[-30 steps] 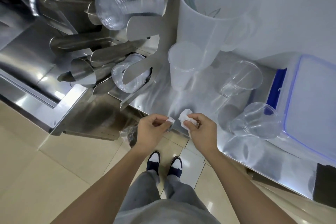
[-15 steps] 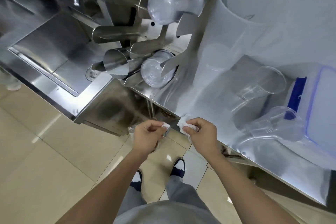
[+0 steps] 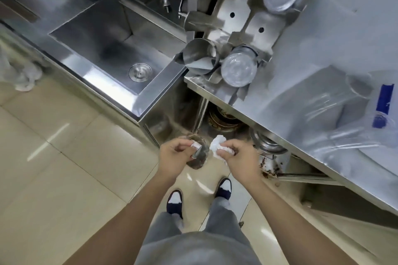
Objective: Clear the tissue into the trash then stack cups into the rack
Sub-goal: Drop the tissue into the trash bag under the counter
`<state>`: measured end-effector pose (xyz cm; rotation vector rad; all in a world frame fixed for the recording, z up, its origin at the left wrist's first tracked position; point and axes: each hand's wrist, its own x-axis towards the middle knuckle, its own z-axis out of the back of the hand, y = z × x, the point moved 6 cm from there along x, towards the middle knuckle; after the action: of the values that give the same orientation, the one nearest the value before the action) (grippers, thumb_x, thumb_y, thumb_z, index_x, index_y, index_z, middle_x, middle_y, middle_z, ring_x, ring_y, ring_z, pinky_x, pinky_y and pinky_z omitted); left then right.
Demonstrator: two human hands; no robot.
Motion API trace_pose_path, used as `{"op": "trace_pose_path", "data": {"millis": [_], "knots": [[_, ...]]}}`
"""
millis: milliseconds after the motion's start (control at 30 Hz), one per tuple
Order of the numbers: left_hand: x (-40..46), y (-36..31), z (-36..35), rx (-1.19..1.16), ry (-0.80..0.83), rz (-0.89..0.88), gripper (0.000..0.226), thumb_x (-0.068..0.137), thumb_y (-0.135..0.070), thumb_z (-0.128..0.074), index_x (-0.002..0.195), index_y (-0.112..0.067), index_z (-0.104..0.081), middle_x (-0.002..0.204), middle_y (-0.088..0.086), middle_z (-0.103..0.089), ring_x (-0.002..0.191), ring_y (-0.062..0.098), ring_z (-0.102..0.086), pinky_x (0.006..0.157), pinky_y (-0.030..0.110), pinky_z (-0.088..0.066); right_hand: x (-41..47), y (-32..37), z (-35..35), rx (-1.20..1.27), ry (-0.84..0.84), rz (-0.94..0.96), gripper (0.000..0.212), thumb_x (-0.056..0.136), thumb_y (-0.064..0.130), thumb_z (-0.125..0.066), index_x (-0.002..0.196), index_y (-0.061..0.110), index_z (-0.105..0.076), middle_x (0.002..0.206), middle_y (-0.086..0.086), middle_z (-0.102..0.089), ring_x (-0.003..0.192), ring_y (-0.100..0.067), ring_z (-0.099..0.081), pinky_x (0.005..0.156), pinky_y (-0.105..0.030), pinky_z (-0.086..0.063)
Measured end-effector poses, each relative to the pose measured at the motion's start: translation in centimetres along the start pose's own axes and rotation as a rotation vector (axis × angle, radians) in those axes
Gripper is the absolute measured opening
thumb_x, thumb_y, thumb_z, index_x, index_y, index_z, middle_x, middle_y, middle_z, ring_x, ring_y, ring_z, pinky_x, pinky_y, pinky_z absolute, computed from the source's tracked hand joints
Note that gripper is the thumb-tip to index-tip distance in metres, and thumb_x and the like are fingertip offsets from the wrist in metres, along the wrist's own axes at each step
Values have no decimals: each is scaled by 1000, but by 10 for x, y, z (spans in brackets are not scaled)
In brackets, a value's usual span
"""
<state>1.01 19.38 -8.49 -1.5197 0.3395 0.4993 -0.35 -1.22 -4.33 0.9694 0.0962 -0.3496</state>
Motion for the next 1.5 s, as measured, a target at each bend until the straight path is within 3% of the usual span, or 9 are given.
{"op": "trace_pose_path", "data": {"millis": [233,400,500,633,833,1000,1200,1333,1500], "knots": [[-2,12,33,-22,37,16,22,86,6,-70,82,-16,-71,76,10,-70,73,25,-69,72,39,-64,-19,14,-31,57,-34,-3,19,78,8,-76,89,23,-71,88,7,-71,84,-10,-67,73,-14,-49],[1,18,43,-46,33,46,20,86,5,-70,84,-15,-71,78,10,-70,76,24,-69,70,31,-64,-21,15,-42,20,-20,-41,17,82,6,-71,96,15,-74,89,7,-69,81,-2,-63,68,0,-44],[3,20,45,-54,16,57,21,86,6,-71,84,-15,-71,77,10,-71,71,19,-70,66,26,-63,-18,13,-45,-6,-14,-43,17,83,4,-69,97,12,-74,85,9,-67,79,5,-61,65,1,-44],[3,31,43,-89,-20,112,22,86,8,-70,81,-14,-71,74,6,-71,64,10,-69,63,22,-61,-9,3,-48,-28,-16,-50,18,82,4,-71,96,13,-74,86,8,-67,78,2,-61,66,1,-44],[18,56,35,-61,-70,160,21,84,9,-71,77,-11,-72,75,7,-72,67,16,-68,67,26,-62,6,-23,-62,-7,8,-88,16,80,3,-72,92,14,-74,86,11,-66,78,1,-61,69,-5,-45],[42,85,30,-52,-93,182,22,82,9,-73,74,-12,-72,77,13,-72,76,25,-68,84,43,-61,21,-58,-90,-29,69,-144,15,81,6,-73,93,16,-74,94,5,-70,84,-12,-64,74,-11,-46],[74,133,23,-50,-134,183,20,78,11,-74,72,-8,-73,84,28,-75,77,30,-70,84,47,-61,44,-104,-124,-45,135,-139,28,80,5,-73,83,32,-66,86,18,-67,77,2,-62,70,-5,-46],[97,177,23,-2,-183,223,27,77,8,-75,68,-17,-72,67,5,-73,65,21,-68,73,32,-58,65,-147,-151,-72,162,-146,17,80,5,-73,89,20,-74,84,22,-66,71,14,-58,67,-3,-46],[129,227,16,77,-216,204,27,77,5,-77,68,-20,-72,66,-2,-72,64,19,-69,72,29,-58,89,-199,-182,-84,182,-163,16,79,7,-75,90,18,-75,84,15,-69,73,-3,-59,77,-22,-51]]}}
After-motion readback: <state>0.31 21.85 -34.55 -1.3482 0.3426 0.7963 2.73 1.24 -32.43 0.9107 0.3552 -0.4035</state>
